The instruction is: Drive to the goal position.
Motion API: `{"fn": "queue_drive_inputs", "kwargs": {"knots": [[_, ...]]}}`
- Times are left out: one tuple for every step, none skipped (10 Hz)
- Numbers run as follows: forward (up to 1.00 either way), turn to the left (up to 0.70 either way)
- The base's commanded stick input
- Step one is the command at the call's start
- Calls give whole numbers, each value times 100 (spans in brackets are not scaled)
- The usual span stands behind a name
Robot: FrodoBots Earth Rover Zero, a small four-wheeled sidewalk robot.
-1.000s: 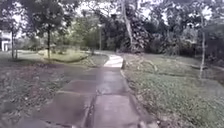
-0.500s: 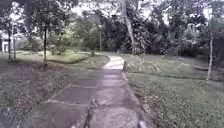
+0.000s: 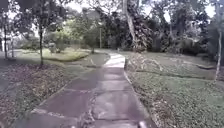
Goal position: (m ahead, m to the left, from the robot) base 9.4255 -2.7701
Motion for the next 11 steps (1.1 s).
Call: {"fn": "queue_drive_inputs", "kwargs": {"knots": [[70,0],[73,0],[82,0],[85,-10],[85,-18],[85,-9],[85,-3],[85,-1],[85,-3],[85,-10],[85,-18]]}}
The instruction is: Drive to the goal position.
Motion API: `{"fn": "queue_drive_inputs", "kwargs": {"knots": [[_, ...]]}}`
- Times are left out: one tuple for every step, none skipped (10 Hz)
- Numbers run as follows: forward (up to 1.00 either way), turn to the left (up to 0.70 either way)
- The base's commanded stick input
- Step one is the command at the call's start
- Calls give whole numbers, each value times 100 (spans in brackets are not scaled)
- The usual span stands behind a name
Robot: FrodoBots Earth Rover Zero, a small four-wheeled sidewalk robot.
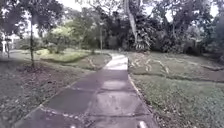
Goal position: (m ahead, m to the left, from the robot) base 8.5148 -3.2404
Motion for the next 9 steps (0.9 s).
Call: {"fn": "queue_drive_inputs", "kwargs": {"knots": [[85,-3],[85,0],[85,-7],[85,-14],[85,-7],[85,0],[85,0],[85,0],[85,-6]]}}
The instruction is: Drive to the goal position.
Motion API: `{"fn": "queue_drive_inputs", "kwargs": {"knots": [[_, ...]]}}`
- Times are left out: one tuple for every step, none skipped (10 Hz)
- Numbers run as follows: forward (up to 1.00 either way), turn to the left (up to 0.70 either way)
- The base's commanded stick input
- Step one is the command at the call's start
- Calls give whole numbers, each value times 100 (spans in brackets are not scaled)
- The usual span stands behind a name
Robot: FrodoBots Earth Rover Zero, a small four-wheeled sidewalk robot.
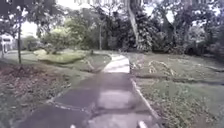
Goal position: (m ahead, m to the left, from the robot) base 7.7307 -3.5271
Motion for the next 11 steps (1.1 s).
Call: {"fn": "queue_drive_inputs", "kwargs": {"knots": [[85,-22],[85,-26],[85,-2],[85,0],[85,0],[85,-26],[85,-30],[85,-24],[85,-9],[85,0],[85,-3]]}}
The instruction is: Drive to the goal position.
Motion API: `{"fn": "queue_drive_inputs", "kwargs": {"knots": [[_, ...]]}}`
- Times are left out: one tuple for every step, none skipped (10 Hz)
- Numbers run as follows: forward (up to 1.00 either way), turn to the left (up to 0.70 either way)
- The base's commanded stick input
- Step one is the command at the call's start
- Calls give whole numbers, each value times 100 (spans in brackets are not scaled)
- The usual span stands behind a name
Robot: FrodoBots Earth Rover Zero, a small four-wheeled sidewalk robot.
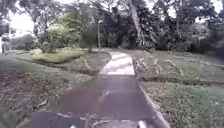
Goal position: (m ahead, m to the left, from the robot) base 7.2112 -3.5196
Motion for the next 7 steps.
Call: {"fn": "queue_drive_inputs", "kwargs": {"knots": [[85,-25],[85,-32],[85,-33],[85,-33],[85,-26],[85,-10],[85,0]]}}
